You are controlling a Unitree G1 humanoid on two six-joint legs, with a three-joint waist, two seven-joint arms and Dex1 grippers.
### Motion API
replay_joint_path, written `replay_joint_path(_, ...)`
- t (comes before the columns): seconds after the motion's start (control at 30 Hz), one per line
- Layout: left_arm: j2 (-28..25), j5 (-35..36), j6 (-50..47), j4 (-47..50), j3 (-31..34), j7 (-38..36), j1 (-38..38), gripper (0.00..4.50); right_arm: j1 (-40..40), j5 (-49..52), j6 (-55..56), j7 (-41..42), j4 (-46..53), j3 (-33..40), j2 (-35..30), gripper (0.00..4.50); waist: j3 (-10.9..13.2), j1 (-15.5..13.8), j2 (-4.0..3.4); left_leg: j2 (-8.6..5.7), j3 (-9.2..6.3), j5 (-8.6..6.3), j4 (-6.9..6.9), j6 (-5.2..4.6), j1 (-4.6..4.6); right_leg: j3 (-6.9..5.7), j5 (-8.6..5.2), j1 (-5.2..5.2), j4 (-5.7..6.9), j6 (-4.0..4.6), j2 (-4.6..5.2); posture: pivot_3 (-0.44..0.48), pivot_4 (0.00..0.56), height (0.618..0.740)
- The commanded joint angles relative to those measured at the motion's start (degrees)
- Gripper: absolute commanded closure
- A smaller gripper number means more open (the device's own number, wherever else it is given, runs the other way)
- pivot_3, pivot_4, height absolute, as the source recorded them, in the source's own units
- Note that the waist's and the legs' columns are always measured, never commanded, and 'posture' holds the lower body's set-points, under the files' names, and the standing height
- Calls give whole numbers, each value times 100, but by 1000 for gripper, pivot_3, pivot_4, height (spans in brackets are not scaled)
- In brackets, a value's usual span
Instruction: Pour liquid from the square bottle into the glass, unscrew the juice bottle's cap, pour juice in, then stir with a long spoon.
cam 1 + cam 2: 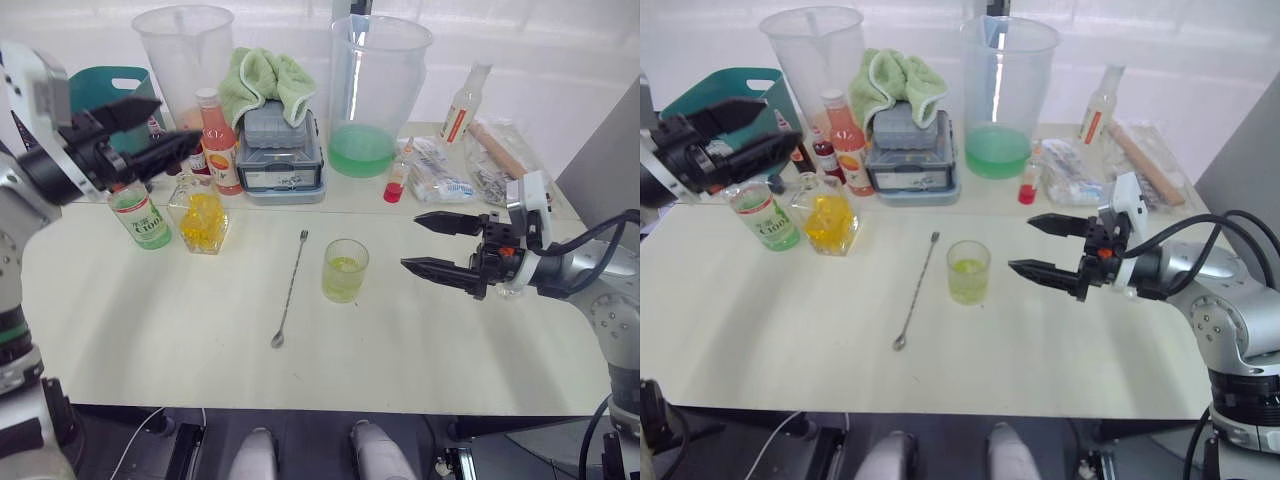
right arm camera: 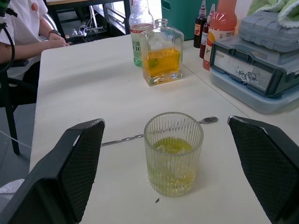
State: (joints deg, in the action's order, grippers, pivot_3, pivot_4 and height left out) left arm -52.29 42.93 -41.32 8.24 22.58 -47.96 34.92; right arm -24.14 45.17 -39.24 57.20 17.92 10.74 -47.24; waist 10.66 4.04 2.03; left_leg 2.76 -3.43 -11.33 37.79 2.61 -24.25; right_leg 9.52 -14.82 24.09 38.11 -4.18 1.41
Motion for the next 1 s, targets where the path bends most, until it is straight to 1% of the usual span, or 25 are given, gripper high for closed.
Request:
replay_joint_path(0.03,-115,64,7,480,171,-193,-586,12,121,5,98,-104,108,304,-43,0,0,-2,0,0,0,0,0,0,-2,0,0,2,0,1,0,0,150,728)
replay_joint_path(0.1,-129,-261,276,634,113,-293,-1254,12,333,-25,121,-119,28,400,-59,0,0,-4,0,1,2,0,0,0,-3,0,0,4,-3,0,0,0,150,728)
replay_joint_path(0.13,-115,-346,361,663,115,-310,-1459,12,421,-43,130,-114,14,432,-76,0,0,-4,0,1,3,0,0,0,0,1,-1,1,-2,1,0,0,150,728)
replay_joint_path(0.2,24,-759,778,754,19,-217,-2020,12,680,-28,124,-171,-64,599,-50,0,0,-5,0,2,4,0,-1,0,-1,1,-1,2,-5,2,0,0,150,728)
replay_joint_path(0.27,148,-956,1041,776,-39,-238,-2447,12,937,24,44,-148,-68,694,-89,0,0,-21,0,1,6,0,-1,0,0,2,-2,1,-5,4,1,0,150,728)
replay_joint_path(0.37,300,-1147,1364,734,-16,-315,-2955,12,1279,118,14,-144,-26,878,-87,0,0,-28,0,2,7,0,0,0,-1,3,-4,0,-10,1,1,0,150,728)
replay_joint_path(0.5,405,-1519,1893,522,44,-315,-3417,12,1701,102,27,-161,40,1086,-127,0,0,-19,0,2,9,0,0,0,1,4,-11,0,-10,-8,2,0,150,728)
replay_joint_path(0.6,494,-1872,2342,182,50,-185,-3650,12,2008,83,60,-177,146,1225,-123,0,0,-14,0,4,12,0,0,0,4,4,-14,0,-9,-12,1,0,150,728)
replay_joint_path(0.67,714,-1816,2647,-37,146,-188,-3723,12,2201,87,84,-179,200,1337,-116,0,-1,-14,-1,4,15,0,0,0,5,6,-22,0,-10,-22,2,0,150,728)
replay_joint_path(0.73,765,-1971,2825,-151,114,-155,-3808,12,2370,53,141,-176,223,1433,-105,0,-1,-13,0,4,17,0,0,0,5,8,-23,0,-10,-24,2,0,150,728)
replay_joint_path(0.8,738,-1683,2500,-153,90,-354,-3793,12,2567,-21,224,-182,250,1514,-85,0,-1,-28,0,5,17,0,0,1,5,8,-23,0,-10,-24,1,0,150,728)
replay_joint_path(0.87,739,-1488,2263,-55,49,-407,-3709,12,2708,-31,252,-209,293,1570,-52,0,-1,-42,1,5,17,0,0,1,6,8,-25,-3,-11,-26,2,0,150,728)
replay_joint_path(1.0,946,-1561,2462,95,-198,-380,-3681,12,3099,93,261,-412,615,1737,145,0,-2,-34,-1,5,19,0,0,1,6,9,-25,-2,-11,-28,2,0,150,728)
